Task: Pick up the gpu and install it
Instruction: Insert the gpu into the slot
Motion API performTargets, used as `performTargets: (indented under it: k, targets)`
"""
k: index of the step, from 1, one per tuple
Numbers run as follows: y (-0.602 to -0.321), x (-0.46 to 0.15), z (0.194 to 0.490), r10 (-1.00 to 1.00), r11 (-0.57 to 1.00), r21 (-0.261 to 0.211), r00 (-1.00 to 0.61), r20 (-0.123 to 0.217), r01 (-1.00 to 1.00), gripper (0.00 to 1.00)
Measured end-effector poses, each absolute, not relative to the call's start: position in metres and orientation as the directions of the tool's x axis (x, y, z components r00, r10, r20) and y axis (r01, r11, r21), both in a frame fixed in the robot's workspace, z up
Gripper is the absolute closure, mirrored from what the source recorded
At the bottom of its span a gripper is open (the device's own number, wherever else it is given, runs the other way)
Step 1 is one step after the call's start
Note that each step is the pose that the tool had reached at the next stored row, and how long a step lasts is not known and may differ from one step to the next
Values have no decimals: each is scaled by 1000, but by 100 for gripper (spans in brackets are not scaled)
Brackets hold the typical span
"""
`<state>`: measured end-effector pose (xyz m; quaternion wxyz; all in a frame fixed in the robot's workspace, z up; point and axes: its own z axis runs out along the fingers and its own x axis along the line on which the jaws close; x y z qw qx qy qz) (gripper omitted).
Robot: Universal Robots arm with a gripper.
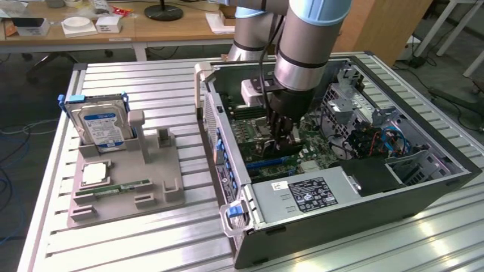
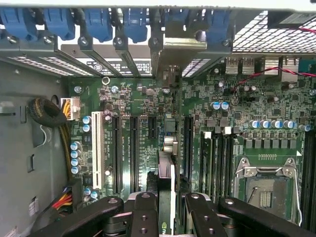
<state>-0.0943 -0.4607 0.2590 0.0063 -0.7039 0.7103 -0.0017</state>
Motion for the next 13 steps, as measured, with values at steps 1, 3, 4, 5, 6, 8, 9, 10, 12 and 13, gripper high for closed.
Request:
performTargets:
  k: [1, 3, 4, 5, 6, 8, 9, 10, 12, 13]
  targets:
    - [-461, -95, 258, -1000, 9, -11, -9, -7, -1000, 74]
    - [-461, -95, 257, -1000, 9, -11, -9, -7, -1000, 74]
    - [-461, -95, 256, -1000, 9, -11, -9, -7, -1000, 74]
    - [-461, -96, 256, -1000, 9, -11, -9, -6, -1000, 74]
    - [-461, -96, 255, -1000, 9, -12, -9, -6, -1000, 74]
    - [-461, -96, 254, -1000, 9, -12, -9, -7, -1000, 74]
    - [-461, -96, 254, -1000, 9, -12, -9, -7, -1000, 74]
    - [-461, -96, 253, -1000, 9, -12, -9, -7, -1000, 74]
    - [-461, -97, 252, -1000, 9, -13, -9, -7, -1000, 74]
    - [-461, -97, 251, -1000, 9, -13, -9, -7, -1000, 74]
